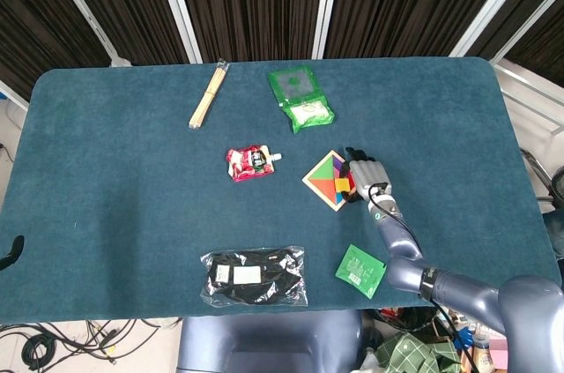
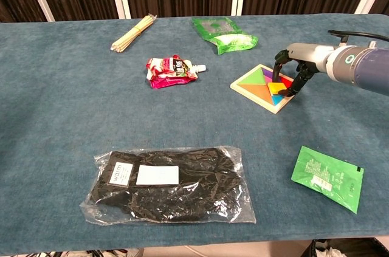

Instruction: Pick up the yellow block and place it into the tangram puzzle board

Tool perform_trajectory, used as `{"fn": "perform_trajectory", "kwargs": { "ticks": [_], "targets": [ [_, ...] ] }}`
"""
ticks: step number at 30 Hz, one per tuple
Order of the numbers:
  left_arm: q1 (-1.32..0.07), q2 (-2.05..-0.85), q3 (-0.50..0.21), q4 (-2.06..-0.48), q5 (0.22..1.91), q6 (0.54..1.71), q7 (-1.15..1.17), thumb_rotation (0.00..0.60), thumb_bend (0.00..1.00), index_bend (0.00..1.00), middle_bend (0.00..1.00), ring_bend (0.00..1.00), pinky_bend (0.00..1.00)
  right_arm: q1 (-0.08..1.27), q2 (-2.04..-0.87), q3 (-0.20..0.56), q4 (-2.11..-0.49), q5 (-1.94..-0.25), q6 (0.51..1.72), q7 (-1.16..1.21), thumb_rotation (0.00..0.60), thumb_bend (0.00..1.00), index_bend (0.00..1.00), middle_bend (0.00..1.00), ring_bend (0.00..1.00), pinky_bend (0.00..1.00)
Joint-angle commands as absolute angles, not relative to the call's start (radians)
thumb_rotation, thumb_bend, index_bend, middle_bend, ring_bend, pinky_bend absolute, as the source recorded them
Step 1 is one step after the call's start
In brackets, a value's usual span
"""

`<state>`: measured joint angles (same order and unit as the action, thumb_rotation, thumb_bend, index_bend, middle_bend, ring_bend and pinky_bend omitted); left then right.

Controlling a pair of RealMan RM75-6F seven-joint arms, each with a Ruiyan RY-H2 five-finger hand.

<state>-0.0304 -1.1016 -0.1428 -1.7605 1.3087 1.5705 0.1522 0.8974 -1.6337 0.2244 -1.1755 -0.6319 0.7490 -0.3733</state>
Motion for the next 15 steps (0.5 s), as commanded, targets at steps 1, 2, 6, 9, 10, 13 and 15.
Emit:
{"fn": "perform_trajectory", "kwargs": {
  "ticks": [1, 2, 6, 9, 10, 13, 15],
  "targets": [
    [-0.03, -1.102, -0.143, -1.761, 1.309, 1.571, 0.151, 0.6, 0.32, 0.0, 0.0, 0.0, 0.0, 0.898, -1.633, 0.224, -1.177, -0.632, 0.752, -0.375, 0.6, 0.28, 0.41, 0.0, 0.0, 0.14],
    [-0.03, -1.102, -0.143, -1.761, 1.308, 1.572, 0.151, 0.6, 0.32, 0.0, 0.0, 0.0, 0.0, 0.898, -1.633, 0.224, -1.179, -0.631, 0.753, -0.376, 0.6, 0.28, 0.41, 0.0, 0.0, 0.14],
    [-0.03, -1.102, -0.144, -1.762, 1.307, 1.572, 0.152, 0.6, 0.32, 0.0, 0.0, 0.0, 0.0, 0.898, -1.632, 0.224, -1.182, -0.628, 0.757, -0.38, 0.6, 0.28, 0.4, 0.0, 0.0, 0.14],
    [-0.03, -1.102, -0.144, -1.762, 1.307, 1.572, 0.153, 0.6, 0.32, 0.0, 0.0, 0.0, 0.0, 0.898, -1.633, 0.223, -1.181, -0.626, 0.759, -0.381, 0.6, 0.28, 0.39, 0.0, 0.0, 0.14],
    [-0.03, -1.102, -0.144, -1.762, 1.307, 1.573, 0.153, 0.6, 0.32, 0.0, 0.0, 0.0, 0.0, 0.898, -1.633, 0.223, -1.18, -0.625, 0.759, -0.382, 0.6, 0.28, 0.39, 0.0, 0.0, 0.14],
    [-0.03, -1.102, -0.144, -1.762, 1.307, 1.573, 0.152, 0.6, 0.32, 0.0, 0.0, 0.0, 0.0, 0.899, -1.632, 0.222, -1.18, -0.622, 0.757, -0.384, 0.6, 0.28, 0.37, 0.0, 0.0, 0.14],
    [-0.03, -1.102, -0.144, -1.762, 1.308, 1.573, 0.153, 0.6, 0.32, 0.0, 0.0, 0.0, 0.0, 0.899, -1.63, 0.22, -1.181, -0.621, 0.756, -0.387, 0.6, 0.28, 0.36, 0.0, 0.0, 0.14]
  ]
}}
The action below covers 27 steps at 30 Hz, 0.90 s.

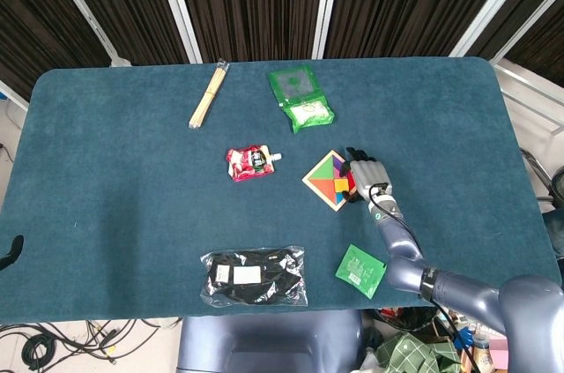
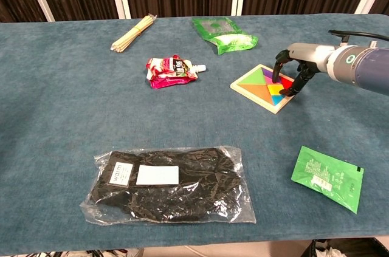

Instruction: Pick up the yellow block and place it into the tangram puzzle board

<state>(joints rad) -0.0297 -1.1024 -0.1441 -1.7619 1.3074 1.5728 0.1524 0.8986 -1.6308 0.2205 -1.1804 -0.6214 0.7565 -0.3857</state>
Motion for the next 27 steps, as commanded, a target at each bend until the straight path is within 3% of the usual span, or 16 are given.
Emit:
{"fn": "perform_trajectory", "kwargs": {
  "ticks": [1, 11, 20, 27],
  "targets": [
    [-0.03, -1.102, -0.144, -1.763, 1.307, 1.573, 0.153, 0.6, 0.32, 0.0, 0.0, 0.0, 0.0, 0.898, -1.629, 0.219, -1.183, -0.621, 0.756, -0.387, 0.6, 0.28, 0.36, 0.0, 0.0, 0.14],
    [-0.029, -1.102, -0.145, -1.758, 1.309, 1.575, 0.149, 0.6, 0.32, 0.0, 0.0, 0.0, 0.0, 0.885, -1.573, 0.27, -1.259, -0.654, 0.783, -0.325, 0.6, 0.28, 0.33, 0.0, 0.0, 0.14],
    [-0.028, -1.102, -0.145, -1.76, 1.311, 1.578, 0.147, 0.6, 0.32, 0.0, 0.0, 0.0, 0.0, 0.725, -1.248, 0.317, -1.587, -0.835, 0.862, -0.142, 0.6, 0.2, 0.25, 0.0, 0.0, 0.14],
    [-0.025, -1.104, -0.147, -1.762, 1.322, 1.592, 0.15, 0.6, 0.32, 0.0, 0.0, 0.0, 0.0, 0.501, -1.017, 0.234, -1.729, -1.15, 1.04, 0.017, 0.6, 0.15, 0.24, 0.0, 0.0, 0.13]
  ]
}}
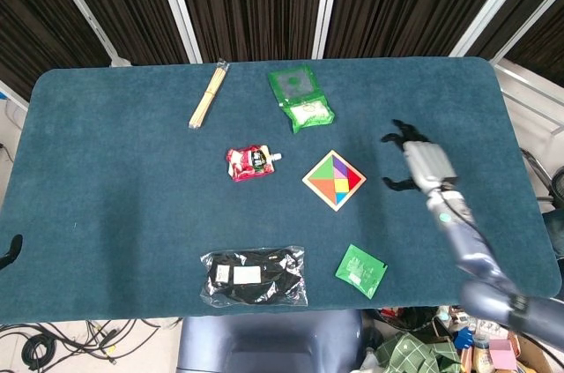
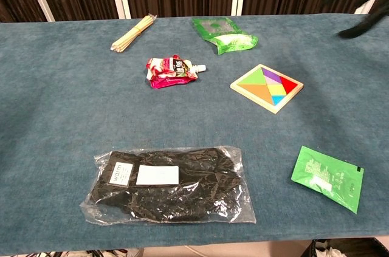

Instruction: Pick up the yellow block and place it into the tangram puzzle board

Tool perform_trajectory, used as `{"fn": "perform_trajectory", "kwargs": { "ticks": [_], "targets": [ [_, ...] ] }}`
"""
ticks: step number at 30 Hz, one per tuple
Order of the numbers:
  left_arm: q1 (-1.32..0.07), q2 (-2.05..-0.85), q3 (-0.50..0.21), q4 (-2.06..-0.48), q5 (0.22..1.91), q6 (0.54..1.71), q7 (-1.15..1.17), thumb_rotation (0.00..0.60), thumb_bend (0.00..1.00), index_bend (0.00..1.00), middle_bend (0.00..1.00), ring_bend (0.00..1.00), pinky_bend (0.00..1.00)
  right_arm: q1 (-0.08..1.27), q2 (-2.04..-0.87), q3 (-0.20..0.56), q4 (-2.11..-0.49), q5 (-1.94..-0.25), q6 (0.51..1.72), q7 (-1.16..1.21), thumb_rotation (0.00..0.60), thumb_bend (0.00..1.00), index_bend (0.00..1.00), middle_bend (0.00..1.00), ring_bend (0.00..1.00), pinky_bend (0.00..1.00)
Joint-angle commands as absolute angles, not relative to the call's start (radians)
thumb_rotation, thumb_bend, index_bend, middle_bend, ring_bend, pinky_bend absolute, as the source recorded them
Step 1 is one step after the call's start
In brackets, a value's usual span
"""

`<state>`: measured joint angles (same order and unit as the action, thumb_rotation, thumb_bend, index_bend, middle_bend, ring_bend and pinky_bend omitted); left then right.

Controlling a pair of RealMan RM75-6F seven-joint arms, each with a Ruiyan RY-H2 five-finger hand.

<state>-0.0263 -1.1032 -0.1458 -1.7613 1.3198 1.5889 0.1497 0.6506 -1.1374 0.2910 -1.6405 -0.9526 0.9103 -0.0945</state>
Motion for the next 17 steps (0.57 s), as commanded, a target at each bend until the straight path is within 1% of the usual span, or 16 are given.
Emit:
{"fn": "perform_trajectory", "kwargs": {
  "ticks": [1, 7, 13, 17],
  "targets": [
    [-0.025, -1.105, -0.147, -1.762, 1.322, 1.593, 0.151, 0.6, 0.32, 0.0, 0.0, 0.0, 0.0, 0.473, -1.0, 0.217, -1.731, -1.192, 1.069, 0.039, 0.6, 0.15, 0.24, 0.0, 0.0, 0.13],
    [-0.025, -1.103, -0.146, -1.772, 1.32, 1.589, 0.146, 0.6, 0.32, 0.0, 0.0, 0.0, 0.0, 0.335, -0.959, 0.146, -1.698, -1.362, 1.254, 0.138, 0.6, 0.14, 0.21, 0.0, 0.0, 0.13],
    [-0.026, -1.096, -0.143, -1.774, 1.324, 1.58, 0.131, 0.6, 0.32, 0.0, 0.0, 0.0, 0.0, 0.255, -0.968, 0.107, -1.647, -1.467, 1.396, 0.148, 0.6, 0.12, 0.2, 0.0, 0.0, 0.13],
    [-0.027, -1.092, -0.143, -1.773, 1.326, 1.577, 0.128, 0.6, 0.32, 0.0, 0.0, 0.0, 0.0, 0.228, -0.979, 0.101, -1.632, -1.499, 1.455, 0.122, 0.6, 0.12, 0.2, 0.0, 0.0, 0.13]
  ]
}}
